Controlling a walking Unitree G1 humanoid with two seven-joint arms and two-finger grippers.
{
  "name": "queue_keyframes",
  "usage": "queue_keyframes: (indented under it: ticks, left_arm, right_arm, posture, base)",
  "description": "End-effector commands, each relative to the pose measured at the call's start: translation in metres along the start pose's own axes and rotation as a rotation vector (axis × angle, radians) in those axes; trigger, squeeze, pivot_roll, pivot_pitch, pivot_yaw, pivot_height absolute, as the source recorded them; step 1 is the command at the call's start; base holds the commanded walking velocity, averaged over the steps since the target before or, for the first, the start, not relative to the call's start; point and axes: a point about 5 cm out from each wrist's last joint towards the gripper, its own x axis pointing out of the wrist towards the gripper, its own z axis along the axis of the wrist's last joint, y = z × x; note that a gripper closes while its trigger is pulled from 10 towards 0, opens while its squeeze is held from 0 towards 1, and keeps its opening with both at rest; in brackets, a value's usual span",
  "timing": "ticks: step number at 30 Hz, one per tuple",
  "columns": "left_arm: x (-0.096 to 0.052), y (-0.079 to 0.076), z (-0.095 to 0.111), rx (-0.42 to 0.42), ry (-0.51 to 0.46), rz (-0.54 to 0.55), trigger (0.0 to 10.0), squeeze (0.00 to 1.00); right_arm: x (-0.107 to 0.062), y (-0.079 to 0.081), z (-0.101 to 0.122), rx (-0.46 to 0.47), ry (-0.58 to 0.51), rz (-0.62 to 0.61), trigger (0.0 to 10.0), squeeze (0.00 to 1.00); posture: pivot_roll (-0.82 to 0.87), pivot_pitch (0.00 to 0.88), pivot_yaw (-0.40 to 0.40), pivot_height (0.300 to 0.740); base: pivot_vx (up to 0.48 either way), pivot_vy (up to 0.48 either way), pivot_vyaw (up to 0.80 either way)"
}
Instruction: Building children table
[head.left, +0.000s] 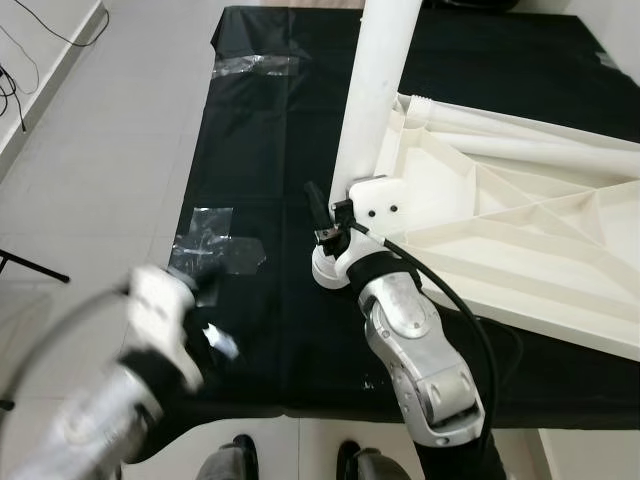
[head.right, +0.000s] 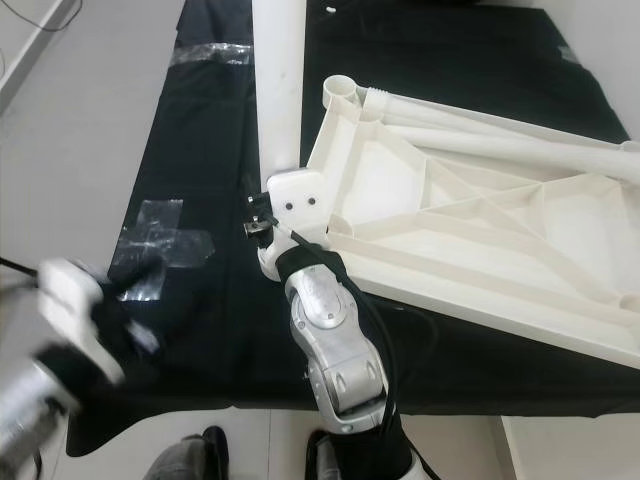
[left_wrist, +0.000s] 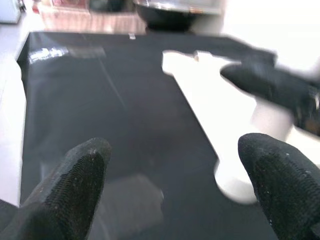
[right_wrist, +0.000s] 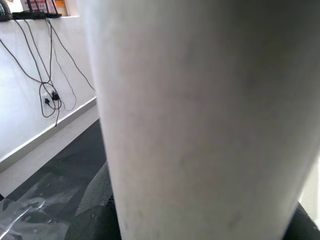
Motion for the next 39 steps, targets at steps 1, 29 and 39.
queue_keyframes:
  ticks: [1,29,39]
  left_arm:
    - [0.003,0.007,0.006,-0.021,-0.001,0.003,10.0,0.0]
    - [0.132,-0.001,0.137,0.149,-0.125,-0.673,10.0,0.0]
    - [0.165,-0.027,0.136,0.105,-0.132,-0.815,2.8,0.0]
  right_arm:
    - [-0.006,-0.005,-0.038,-0.006,0.18,-0.017,10.0,0.0]
    - [0.013,0.011,-0.027,0.015,0.07,0.081,10.0,0.0]
    - [0.013,0.015,-0.027,0.04,0.069,0.089,10.0,0.0]
  posture:
    - [0.03,0.261,-0.039,0.74]
    - [0.04,0.198,0.005,0.74]
    - [0.04,0.205,0.014,0.74]
  base:
    - [0.0,0.0,0.0]
    - [0.0,0.0,0.0]
    - [0.0,0.0,0.0]
